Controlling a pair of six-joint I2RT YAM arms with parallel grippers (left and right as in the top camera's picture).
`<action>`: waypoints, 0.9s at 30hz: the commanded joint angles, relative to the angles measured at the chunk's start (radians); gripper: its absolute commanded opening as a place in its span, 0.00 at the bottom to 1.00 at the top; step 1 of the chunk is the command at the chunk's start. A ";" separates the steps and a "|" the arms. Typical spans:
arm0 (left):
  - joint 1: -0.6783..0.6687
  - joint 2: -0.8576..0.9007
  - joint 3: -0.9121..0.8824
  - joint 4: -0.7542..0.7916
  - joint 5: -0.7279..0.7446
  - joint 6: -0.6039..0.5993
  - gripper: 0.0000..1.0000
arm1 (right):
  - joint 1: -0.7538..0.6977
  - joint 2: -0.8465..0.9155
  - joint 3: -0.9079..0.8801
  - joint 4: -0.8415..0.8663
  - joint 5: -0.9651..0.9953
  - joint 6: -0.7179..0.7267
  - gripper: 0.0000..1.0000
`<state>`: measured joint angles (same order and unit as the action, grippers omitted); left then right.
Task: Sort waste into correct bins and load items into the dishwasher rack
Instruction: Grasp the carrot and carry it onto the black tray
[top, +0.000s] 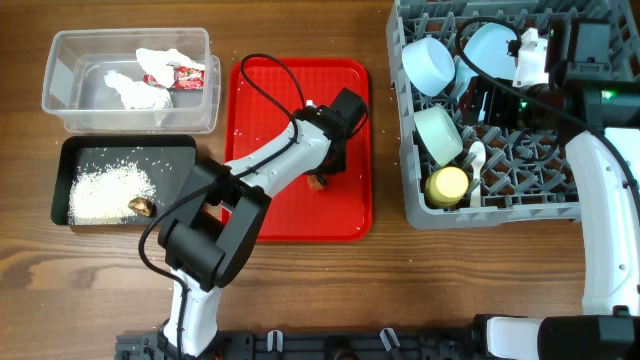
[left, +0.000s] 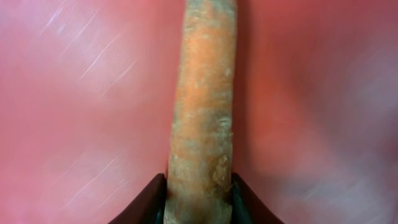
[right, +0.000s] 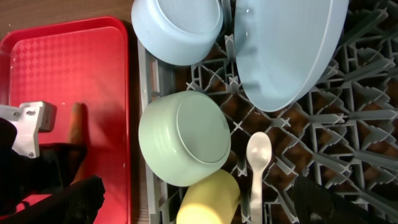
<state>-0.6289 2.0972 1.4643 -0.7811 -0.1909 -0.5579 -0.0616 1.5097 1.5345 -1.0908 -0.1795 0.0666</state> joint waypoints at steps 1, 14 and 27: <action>0.055 -0.084 0.040 -0.090 -0.024 0.002 0.24 | -0.002 -0.008 0.016 0.006 -0.002 0.012 1.00; 0.484 -0.439 0.043 -0.392 -0.024 -0.034 0.16 | -0.002 -0.008 0.016 0.010 -0.002 0.012 1.00; 0.975 -0.425 -0.179 -0.261 -0.021 -0.428 0.10 | -0.002 -0.008 0.016 0.014 -0.004 0.015 1.00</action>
<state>0.3309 1.6699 1.3911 -1.1133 -0.2089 -0.8207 -0.0616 1.5097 1.5345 -1.0821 -0.1795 0.0666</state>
